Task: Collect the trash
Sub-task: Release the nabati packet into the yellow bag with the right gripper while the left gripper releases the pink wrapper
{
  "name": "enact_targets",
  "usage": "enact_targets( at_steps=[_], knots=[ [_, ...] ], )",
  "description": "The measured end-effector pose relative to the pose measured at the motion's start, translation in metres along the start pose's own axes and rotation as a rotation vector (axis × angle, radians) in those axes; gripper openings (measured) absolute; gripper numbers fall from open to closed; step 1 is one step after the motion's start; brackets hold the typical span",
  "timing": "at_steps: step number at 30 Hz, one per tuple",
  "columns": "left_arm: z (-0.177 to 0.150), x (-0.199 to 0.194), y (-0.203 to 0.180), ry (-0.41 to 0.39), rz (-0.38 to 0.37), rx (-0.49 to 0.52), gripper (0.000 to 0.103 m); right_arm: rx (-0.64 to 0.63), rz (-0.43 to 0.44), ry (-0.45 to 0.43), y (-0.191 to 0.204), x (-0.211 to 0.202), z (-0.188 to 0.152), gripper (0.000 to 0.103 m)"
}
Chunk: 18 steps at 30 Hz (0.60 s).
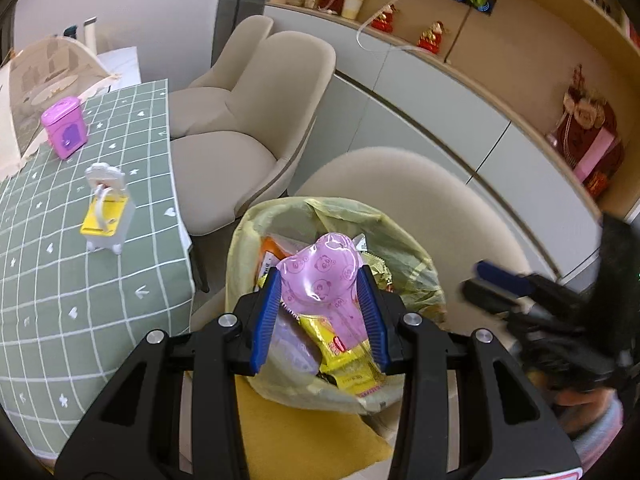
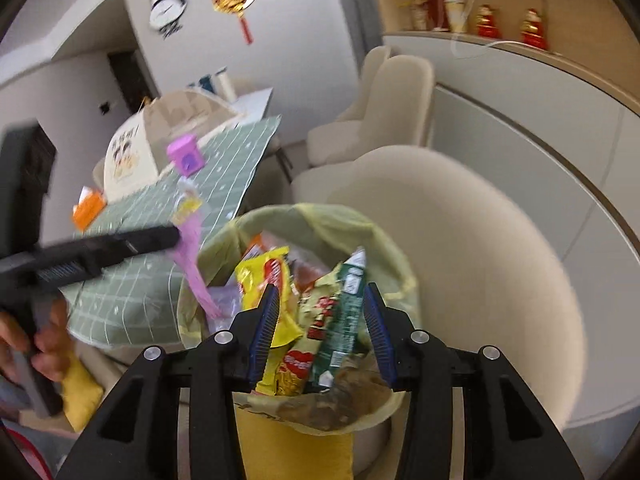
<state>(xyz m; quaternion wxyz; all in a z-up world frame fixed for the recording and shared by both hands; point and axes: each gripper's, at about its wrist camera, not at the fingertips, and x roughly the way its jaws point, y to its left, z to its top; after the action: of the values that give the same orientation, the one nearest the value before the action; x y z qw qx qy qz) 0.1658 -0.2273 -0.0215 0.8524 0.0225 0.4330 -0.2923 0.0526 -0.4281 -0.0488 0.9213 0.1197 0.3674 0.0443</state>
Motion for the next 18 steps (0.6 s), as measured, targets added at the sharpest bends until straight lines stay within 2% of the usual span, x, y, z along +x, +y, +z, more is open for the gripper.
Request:
enact_targets(
  at_steps=[3, 7, 11, 14, 18],
  knots=[
    [-0.002, 0.027, -0.013, 0.019, 0.043, 0.066, 0.037, 0.025, -0.053, -0.039, -0.01, -0.011, -0.003, 0.041],
    [-0.007, 0.064, -0.027, 0.103, 0.059, 0.119, 0.037, 0.084, -0.056, -0.067, -0.023, -0.016, -0.006, 0.041],
    [-0.013, 0.083, -0.039, 0.152, 0.06, 0.165, 0.037, 0.11, -0.058, -0.081, -0.031, -0.022, -0.011, 0.041],
    [-0.013, 0.084, -0.038, 0.168, 0.023, 0.143, 0.038, 0.122, -0.056, -0.081, -0.034, -0.026, -0.015, 0.041],
    [-0.014, 0.077, -0.025, 0.173, 0.031, 0.067, 0.039, 0.137, -0.033, -0.074, -0.04, -0.024, -0.017, 0.041]
  ],
)
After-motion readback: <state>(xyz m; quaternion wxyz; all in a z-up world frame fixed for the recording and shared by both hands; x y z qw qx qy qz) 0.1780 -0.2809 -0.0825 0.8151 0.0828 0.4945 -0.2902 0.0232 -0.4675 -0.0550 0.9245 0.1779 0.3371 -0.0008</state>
